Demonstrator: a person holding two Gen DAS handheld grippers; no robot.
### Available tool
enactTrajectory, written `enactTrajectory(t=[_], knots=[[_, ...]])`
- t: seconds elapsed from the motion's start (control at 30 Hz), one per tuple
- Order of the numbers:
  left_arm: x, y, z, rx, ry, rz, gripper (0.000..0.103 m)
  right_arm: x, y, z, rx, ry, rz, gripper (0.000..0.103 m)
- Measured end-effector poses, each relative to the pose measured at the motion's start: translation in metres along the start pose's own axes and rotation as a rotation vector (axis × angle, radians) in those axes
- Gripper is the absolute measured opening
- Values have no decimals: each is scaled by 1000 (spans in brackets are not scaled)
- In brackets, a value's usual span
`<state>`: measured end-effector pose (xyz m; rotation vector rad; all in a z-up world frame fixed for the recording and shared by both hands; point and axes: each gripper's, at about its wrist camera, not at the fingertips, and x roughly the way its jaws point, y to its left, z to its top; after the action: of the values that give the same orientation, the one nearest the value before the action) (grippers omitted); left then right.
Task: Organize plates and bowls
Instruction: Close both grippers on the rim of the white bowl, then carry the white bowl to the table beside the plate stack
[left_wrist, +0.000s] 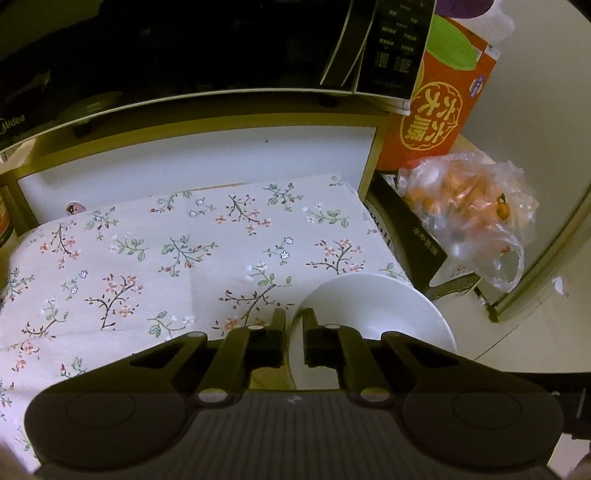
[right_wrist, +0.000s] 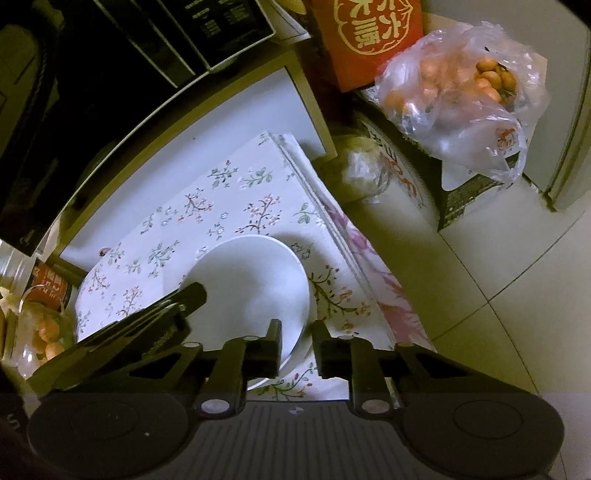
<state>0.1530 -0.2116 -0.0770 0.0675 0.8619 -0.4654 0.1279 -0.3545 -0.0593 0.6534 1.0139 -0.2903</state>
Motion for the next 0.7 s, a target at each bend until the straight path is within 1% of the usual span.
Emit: enactTrajectory(t=[0.03,0.33,0.57,0.7], knots=[[-1,-1,0,4,0,0,7,0,-1,0,6,1,0,12],[-13,0,1,-15,-19,-8,6,-4,-2,0,2,-11,-7,11],[-34,4,1,-74,-52,-2,6,-21,7,1,-34,-49,6,11],[-53,11,-2,-128,-72,-3,6,-38,16,2,-72,-84,23,11]])
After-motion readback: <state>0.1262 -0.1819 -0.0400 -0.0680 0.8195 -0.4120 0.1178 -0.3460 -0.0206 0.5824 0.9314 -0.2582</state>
